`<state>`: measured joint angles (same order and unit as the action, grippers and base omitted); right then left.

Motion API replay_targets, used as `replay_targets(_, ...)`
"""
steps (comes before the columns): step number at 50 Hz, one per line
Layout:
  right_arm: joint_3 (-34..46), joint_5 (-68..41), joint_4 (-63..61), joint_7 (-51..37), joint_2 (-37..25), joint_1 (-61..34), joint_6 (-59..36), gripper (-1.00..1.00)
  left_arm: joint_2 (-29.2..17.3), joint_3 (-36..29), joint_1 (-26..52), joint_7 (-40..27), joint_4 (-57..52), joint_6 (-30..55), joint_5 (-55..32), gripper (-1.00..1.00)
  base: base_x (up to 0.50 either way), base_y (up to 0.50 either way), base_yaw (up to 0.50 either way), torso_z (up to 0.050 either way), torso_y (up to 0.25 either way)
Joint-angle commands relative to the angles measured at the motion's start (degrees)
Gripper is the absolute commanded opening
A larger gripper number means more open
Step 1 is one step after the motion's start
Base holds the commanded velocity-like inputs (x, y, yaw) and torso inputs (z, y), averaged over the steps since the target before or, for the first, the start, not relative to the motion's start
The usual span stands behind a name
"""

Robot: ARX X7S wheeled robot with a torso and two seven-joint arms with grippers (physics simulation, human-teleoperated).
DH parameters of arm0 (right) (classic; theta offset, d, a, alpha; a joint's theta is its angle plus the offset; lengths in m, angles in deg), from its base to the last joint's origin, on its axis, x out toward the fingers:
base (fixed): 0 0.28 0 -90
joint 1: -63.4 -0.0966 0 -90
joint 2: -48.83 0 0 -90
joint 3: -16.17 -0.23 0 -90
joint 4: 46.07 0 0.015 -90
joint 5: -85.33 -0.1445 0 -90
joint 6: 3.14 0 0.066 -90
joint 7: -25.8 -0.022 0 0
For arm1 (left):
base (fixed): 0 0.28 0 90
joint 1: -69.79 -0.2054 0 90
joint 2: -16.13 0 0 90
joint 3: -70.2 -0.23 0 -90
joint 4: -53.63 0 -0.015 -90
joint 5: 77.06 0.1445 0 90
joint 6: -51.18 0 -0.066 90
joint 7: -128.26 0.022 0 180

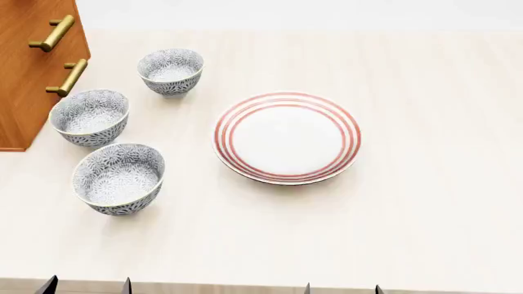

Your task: Put the bowl at the front on the plate.

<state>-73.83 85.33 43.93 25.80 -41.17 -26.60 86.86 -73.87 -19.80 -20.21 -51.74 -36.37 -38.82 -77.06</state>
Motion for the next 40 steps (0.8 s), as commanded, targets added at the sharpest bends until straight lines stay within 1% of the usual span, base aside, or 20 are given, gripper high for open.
replay_targets(1, 1.5, -1.3, 0.4, -1.5, -1.3, -0.1, 0.4, 1.00, -4.3, -4.9, 0.2, -4.9, -0.4, 0.2, -4.3, 1.00, 0.00, 0.00, 0.00, 0.000, 0.000)
replay_targets(2, 1.5, -2.8, -0.3, -1.3, -1.3, -0.1, -0.3, 1.00, -4.3, -5.1, 0.3, -5.2, 0.2, -0.3, -4.0, 1.00, 0.00, 0.00, 0.00, 0.000, 0.000)
replay_targets(4, 0.6, -5.5, 0.7, -1.4, -1.4, 0.0, 1.8, 1.00, -4.4, -5.4, 0.6, -5.3, 1.5, -1.6, -3.9, 1.00, 0.00, 0.00, 0.00, 0.000, 0.000)
replay_targets(11, 2.3, -5.8, -0.8, -3.1, -2.4, 0.4, 1.1, 1.00, -4.9, -6.0, 0.7, -5.7, 2.2, -2.2, -4.1, 1.00, 0.00, 0.00, 0.00, 0.000, 0.000)
replay_targets(12, 2.4, -5.9, -0.8, -3.5, -2.5, 0.4, 0.9, 1.00, -4.8, -6.0, 0.9, -5.5, 5.1, -4.7, -4.2, 1.00, 0.00, 0.00, 0.00, 0.000, 0.000)
replay_targets(14, 3.0, -5.5, -0.8, -3.9, -2.8, 0.3, 0.4, 1.00, -4.9, -6.1, 1.0, -5.7, 5.7, -5.2, -4.3, 1.00, 0.00, 0.00, 0.00, 0.000, 0.000)
replay_targets(15, 3.1, -5.7, -1.1, -4.1, -2.8, 0.4, 0.2, 1.00, -5.2, -6.3, 0.0, -6.2, 1.0, -1.7, -4.0, 1.00, 0.00, 0.00, 0.00, 0.000, 0.000)
replay_targets(16, 3.2, -5.9, -1.4, -4.3, -2.9, 0.5, 0.0, 1.00, -5.4, -6.4, -0.6, -6.5, -1.4, 0.0, -4.2, 1.00, 0.00, 0.00, 0.00, 0.000, 0.000)
replay_targets(18, 2.7, -7.8, -2.2, -4.1, -2.9, 0.9, -0.1, 1.00, -5.6, -7.1, -0.5, -7.0, -0.7, -1.1, -2.9, 1.00, 0.00, 0.00, 0.00, 0.000, 0.000)
replay_targets(24, 3.5, -8.4, -4.2, -4.7, -3.7, 1.6, -1.6, 1.00, -5.9, -7.9, -0.1, -8.0, 0.9, -2.9, -2.0, 1.00, 0.00, 0.00, 0.00, 0.000, 0.000)
replay_targets(28, 4.1, -8.7, -7.3, -6.1, -4.2, 1.2, -6.7, 1.00, -6.2, -8.3, 0.3, -8.1, 1.4, -2.7, -2.1, 1.00, 0.00, 0.00, 0.00, 0.000, 0.000)
replay_targets(30, 4.5, -8.8, -10.8, -6.7, -4.5, 1.2, -9.3, 1.00, -6.5, -8.1, 0.0, -7.5, -1.0, 0.0, -3.7, 1.00, 0.00, 0.00, 0.00, 0.000, 0.000)
replay_targets(32, 4.7, -8.9, -12.6, -7.3, -4.8, 1.0, -10.9, 1.00, -6.8, -8.3, -0.3, -7.6, -2.9, 0.1, -3.7, 1.00, 0.00, 0.00, 0.00, 0.000, 0.000)
replay_targets(33, 4.9, -8.6, -14.8, -8.0, -5.1, 0.7, -13.3, 1.00, -6.9, -7.9, -0.4, -7.5, -6.7, 3.6, -5.1, 1.00, 0.00, 0.00, 0.00, 0.000, 0.000)
replay_targets(35, 5.1, -8.6, -17.4, -8.7, -5.6, 0.3, -16.0, 1.00, -7.1, -7.8, -0.3, -7.6, -10.3, 7.5, -6.3, 1.00, 0.00, 0.00, 0.00, 0.000, 0.000)
replay_targets(36, 4.9, -8.8, -20.2, -9.2, -6.1, -0.2, -19.1, 1.00, -7.3, -7.8, -0.2, -7.8, -13.0, 9.7, -6.7, 1.00, 0.00, 0.00, 0.00, 0.000, 0.000)
replay_targets(40, 4.9, -9.6, -26.4, -10.0, -7.3, -1.0, -24.8, 1.00, -8.0, -8.5, 0.1, -8.7, -17.6, 14.1, -6.1, 1.00, 0.00, 0.00, 0.00, 0.000, 0.000)
